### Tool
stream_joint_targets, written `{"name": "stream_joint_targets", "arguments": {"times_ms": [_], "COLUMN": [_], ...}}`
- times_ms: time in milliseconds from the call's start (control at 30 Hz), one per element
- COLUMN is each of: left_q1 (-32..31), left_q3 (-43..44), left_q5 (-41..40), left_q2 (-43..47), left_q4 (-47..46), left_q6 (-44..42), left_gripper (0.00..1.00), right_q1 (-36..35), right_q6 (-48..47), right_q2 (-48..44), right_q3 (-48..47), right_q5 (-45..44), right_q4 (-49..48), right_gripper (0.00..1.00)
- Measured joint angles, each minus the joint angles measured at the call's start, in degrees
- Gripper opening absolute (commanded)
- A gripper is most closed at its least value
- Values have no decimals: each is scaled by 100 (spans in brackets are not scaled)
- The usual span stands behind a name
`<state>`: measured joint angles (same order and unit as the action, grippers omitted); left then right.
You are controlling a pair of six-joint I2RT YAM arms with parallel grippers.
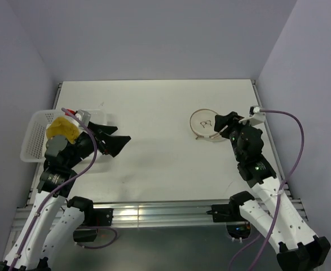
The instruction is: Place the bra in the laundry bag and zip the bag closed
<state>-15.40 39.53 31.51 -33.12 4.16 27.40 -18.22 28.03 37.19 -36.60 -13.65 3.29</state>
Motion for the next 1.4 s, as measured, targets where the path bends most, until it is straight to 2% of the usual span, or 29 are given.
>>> {"name": "stream_joint_targets", "arguments": {"times_ms": [133, 233, 433, 733, 967, 1067, 1133, 1167, 1200, 1233, 1400], "left_q1": [2, 2, 0, -26, -28, -31, -33, -33, -33, -33, -33], "left_q3": [20, 24, 26, 26, 37, 37, 37, 37, 37, 37, 48], "left_q5": [61, 61, 61, 57, 61, 61, 61, 61, 61, 61, 57], "left_q2": [-72, -57, -9, -7, -52, -63, -63, -63, -63, -63, -114], "left_q4": [28, 74, 103, 122, 127, 127, 127, 127, 127, 127, 131], "left_q6": [-22, -35, -57, -76, -76, -76, -76, -76, -76, -76, -74], "left_gripper": [99, 99, 99, 99, 99, 99, 99, 99, 99, 99, 99], "right_q1": [109, 426, 997, 1388, 1637, 1652, 1655, 1657, 1657, 1655, 1447], "right_q6": [63, 214, 570, 846, 1008, 1095, 1167, 1209, 1272, 1281, 1633], "right_q2": [669, 1355, 2175, 3224, 3995, 4450, 4677, 4767, 4843, 4878, 4863], "right_q3": [-101, -76, 74, 79, 61, 20, 15, 15, 15, 15, 157], "right_q5": [-321, -332, -52, 310, 566, 695, 787, 828, 881, 920, 1215], "right_q4": [98, 87, -33, -474, -892, -999, -1064, -1097, -1130, -1158, -1593], "right_gripper": [65, 62, 59, 59, 54, 49, 38, 27, 5, 0, 0]}}
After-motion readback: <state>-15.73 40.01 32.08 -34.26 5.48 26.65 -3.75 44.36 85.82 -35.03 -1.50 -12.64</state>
